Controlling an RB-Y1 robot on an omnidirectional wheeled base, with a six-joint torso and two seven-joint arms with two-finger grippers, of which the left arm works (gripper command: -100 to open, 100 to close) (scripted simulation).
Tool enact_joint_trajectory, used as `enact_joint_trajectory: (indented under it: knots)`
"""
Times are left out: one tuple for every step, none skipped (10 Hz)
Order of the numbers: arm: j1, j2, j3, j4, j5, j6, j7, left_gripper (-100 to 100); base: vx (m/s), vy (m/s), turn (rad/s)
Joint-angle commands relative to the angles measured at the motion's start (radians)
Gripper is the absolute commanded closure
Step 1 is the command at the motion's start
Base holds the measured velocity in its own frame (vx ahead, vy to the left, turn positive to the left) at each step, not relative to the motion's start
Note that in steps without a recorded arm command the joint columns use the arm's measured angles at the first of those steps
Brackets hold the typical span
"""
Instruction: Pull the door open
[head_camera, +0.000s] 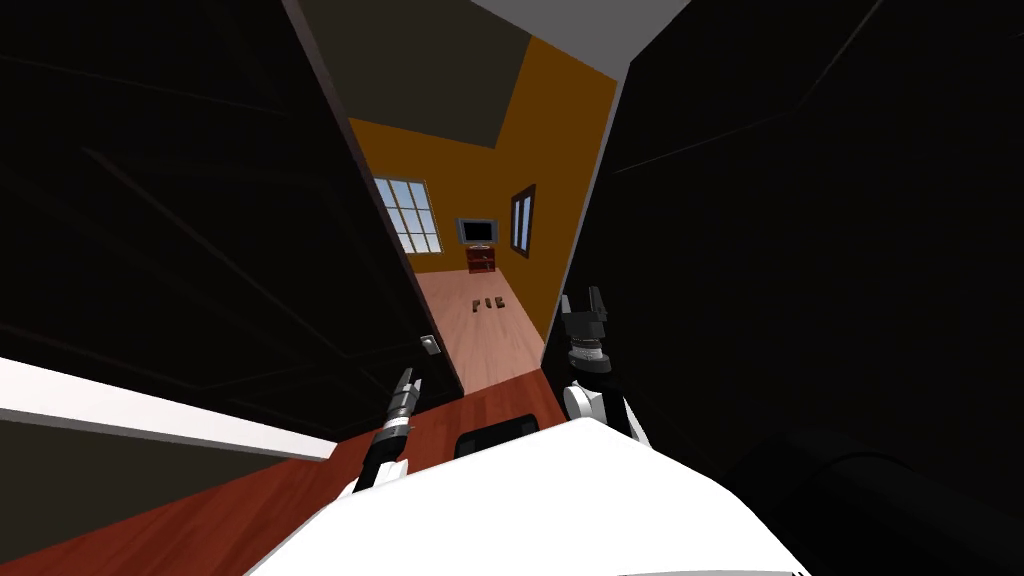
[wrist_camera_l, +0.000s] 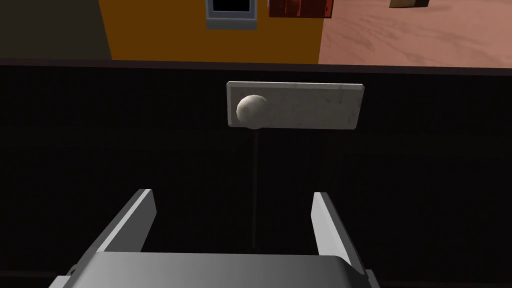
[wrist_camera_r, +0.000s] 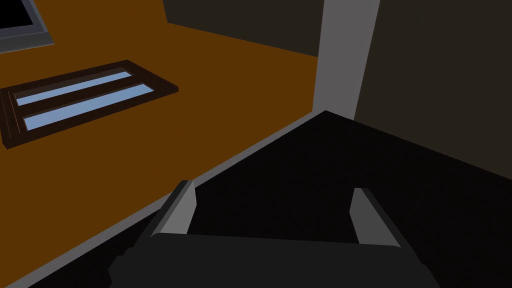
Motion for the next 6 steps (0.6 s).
enact_joint_trajectory:
  knots:
    - [0.0, 0.0, 0.0, 0.0, 0.0, 0.0, 0.0, -100, 0.068, 0.013, -0.006]
    - [-0.002, 0.01, 0.009, 0.016, 0.006, -0.008, 0.008, -100, 0.137, -0.01, -0.112]
    - [-0.002, 0.014, 0.013, 0.022, 0.008, -0.01, 0.011, -100, 0.191, -0.014, -0.081]
    - [-0.004, 0.023, 0.021, 0.035, 0.013, -0.017, 0.018, -100, 0.195, 0.001, -0.083]
    - [-0.005, 0.033, 0.029, 0.048, 0.018, -0.024, 0.025, -100, 0.187, -0.023, -0.115]
    - [-0.006, 0.042, 0.038, 0.063, 0.024, -0.031, 0.032, -100, 0.194, -0.009, -0.116]
